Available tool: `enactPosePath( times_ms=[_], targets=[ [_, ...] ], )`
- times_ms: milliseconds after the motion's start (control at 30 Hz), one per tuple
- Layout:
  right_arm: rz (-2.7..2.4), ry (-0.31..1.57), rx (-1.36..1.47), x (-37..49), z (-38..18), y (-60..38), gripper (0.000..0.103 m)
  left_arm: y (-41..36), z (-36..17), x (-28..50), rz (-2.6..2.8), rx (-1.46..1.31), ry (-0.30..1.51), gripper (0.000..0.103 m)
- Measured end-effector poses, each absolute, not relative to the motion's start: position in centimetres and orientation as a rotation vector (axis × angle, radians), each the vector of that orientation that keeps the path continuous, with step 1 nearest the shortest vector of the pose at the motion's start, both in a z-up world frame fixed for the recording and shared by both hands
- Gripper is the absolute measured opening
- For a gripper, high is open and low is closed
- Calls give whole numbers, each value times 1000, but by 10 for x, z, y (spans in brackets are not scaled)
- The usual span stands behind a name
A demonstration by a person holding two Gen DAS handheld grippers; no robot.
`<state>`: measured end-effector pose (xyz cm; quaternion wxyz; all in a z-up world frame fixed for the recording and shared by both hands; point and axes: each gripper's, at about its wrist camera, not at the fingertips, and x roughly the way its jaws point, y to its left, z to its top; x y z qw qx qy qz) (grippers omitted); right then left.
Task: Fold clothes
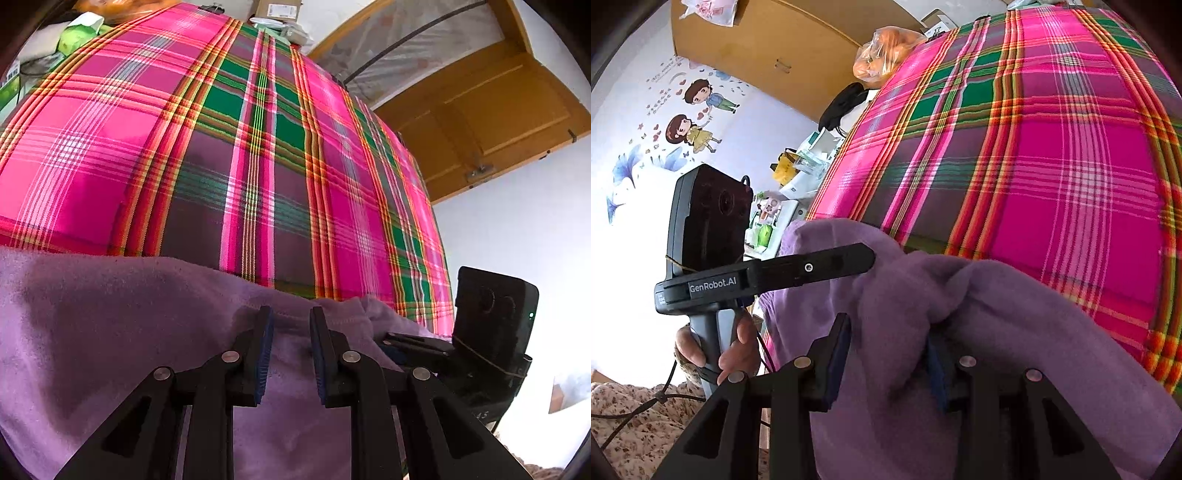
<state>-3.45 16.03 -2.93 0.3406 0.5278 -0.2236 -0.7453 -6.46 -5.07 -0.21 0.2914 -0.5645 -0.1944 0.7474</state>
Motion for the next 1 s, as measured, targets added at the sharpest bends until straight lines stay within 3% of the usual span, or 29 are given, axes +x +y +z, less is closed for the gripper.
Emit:
enactPosePath(
  times_ms=[400, 533, 900, 933, 1000],
  targets=[
    [-2037, -756, 1166, -39, -11, 180, 37, -54, 2, -64, 2006, -1487, -557, 20],
    [-2089, -743, 1204, -49, -11, 183, 15, -52, 2, -65, 2002, -1489, -554, 20],
    [-2274, -778, 1209, -55, -5, 205, 15, -24, 15, -73, 1975, -1435, -410, 20],
    [-2287, -789, 1200, -52, -4, 210, 15, -20, 17, -74, 1963, -1426, -373, 22],
    [-2317, -806, 1175, -39, -1, 219, 15, -9, 19, -76, 1920, -1411, -298, 44]
  ],
)
